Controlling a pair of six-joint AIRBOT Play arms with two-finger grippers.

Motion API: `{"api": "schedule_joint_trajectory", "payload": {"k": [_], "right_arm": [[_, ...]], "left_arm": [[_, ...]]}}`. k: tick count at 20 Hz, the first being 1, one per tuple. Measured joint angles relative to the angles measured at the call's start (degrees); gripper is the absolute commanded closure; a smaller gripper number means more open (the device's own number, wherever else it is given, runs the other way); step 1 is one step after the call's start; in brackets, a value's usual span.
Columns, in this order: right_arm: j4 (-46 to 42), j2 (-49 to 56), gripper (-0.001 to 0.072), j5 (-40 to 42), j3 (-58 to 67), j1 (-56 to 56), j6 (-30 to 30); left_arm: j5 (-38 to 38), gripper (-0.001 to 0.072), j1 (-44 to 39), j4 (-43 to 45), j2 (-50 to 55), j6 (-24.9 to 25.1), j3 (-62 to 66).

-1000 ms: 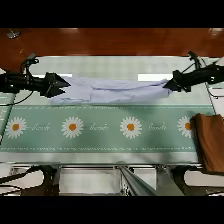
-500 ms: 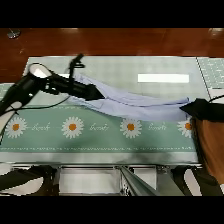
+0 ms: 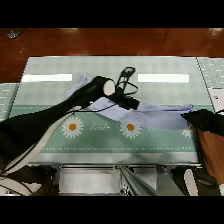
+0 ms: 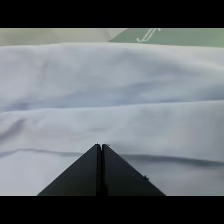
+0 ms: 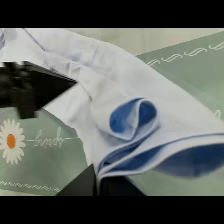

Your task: Fold the shirts.

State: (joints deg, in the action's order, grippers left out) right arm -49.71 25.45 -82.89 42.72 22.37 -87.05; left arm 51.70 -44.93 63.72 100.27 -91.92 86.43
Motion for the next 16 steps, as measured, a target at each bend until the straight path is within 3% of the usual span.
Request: {"api": "schedule_joint_trajectory", "payload": {"k": [4, 9, 13, 16], "right_arm": [[0.92, -0.5, 0.0691, 0.94, -0.07, 0.0, 0.26], [1.46, -0.57, 0.0691, 1.73, -0.07, -0.24, 0.59], [1.53, -0.35, 0.0691, 1.86, 0.07, -3.41, 0.46], [1.57, 2.25, 0.0691, 3.8, 1.68, -7.74, -0.13]], "left_arm": [[2.6, 0.0687, -4.26, -9.03, 7.1, 0.9, 5.49], [5.11, 0.0687, -6.99, -13.49, 9.16, 2.6, 7.19], [6.6, 0.0686, 0.63, -14.32, 5.16, 3.06, 7.48], [8.55, 0.0686, 11.58, -14.23, -0.94, 3.21, 7.56]]}}
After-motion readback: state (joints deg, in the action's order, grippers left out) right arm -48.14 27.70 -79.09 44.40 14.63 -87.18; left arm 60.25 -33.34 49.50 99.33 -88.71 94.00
